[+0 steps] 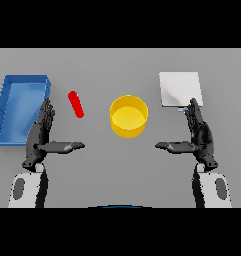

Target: Pick up the red beaker and tilt it to pour out 1 green nut into yellow bowl. Pick up the yellow bowl and place it on the metallic measuring scale.

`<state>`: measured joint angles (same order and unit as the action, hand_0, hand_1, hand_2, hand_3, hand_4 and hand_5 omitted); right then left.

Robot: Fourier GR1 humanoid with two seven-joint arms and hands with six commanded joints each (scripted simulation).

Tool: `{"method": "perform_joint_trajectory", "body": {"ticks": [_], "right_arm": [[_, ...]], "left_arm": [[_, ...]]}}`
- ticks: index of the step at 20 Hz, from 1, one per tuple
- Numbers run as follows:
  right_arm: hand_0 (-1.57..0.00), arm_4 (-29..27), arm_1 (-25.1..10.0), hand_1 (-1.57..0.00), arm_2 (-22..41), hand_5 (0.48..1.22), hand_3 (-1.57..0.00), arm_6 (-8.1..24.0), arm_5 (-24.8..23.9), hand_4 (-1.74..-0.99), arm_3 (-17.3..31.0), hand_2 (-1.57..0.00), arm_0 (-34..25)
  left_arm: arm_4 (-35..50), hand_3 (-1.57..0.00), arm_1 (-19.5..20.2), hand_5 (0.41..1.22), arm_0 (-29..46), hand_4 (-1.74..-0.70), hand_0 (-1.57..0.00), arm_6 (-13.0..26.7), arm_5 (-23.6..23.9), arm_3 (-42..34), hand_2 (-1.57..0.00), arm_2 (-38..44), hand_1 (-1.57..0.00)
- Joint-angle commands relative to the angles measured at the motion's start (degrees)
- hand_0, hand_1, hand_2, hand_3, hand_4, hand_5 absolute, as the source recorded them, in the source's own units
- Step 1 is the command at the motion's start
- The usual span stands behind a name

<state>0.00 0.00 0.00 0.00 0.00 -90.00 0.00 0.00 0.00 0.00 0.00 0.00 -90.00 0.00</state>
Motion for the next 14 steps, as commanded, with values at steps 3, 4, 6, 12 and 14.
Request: {"method": "perform_joint_trajectory", "body": {"ticks": [3,4,6,12,14], "right_arm": [[0.00,0.1,0.1,0.00,0.1,0.578,0.00,0.1,-0.2,-1.071,0.2,0.00,-0.2],[0.00,0.1,0.2,0.00,0.1,0.578,0.00,0.1,-0.2,-1.071,0.3,0.00,-0.4],[0.00,0.2,0.2,0.00,0.1,0.578,0.00,0.4,-0.3,-1.071,0.4,0.00,-0.7],[0.00,16.3,-3.9,0.00,7.4,0.585,0.00,-5.5,-4.3,-1.084,-6.8,0.00,4.9],[0.00,15.2,-3.8,0.00,7.2,0.600,0.00,-3.9,-3.5,-1.118,-6.7,0.00,3.5]], "left_arm": [[0.0,0.00,-0.1,0.660,0.3,-1.14,0.00,-0.1,0.0,-0.3,0.00,-0.2,0.00],[-0.1,0.00,-0.1,0.660,0.5,-1.14,0.00,-0.2,0.0,-0.4,0.00,-0.2,0.00],[-0.4,0.00,-0.5,0.660,0.8,-1.14,0.00,-0.7,0.1,-0.1,0.00,-0.5,0.00],[-8.2,0.00,3.7,0.657,8.1,-1.14,0.00,1.5,-1.4,-12.3,0.00,-7.6,0.00],[-8.0,0.00,4.3,0.652,8.0,-1.14,0.00,3.5,-1.9,-11.9,0.00,-7.4,0.00]]}}
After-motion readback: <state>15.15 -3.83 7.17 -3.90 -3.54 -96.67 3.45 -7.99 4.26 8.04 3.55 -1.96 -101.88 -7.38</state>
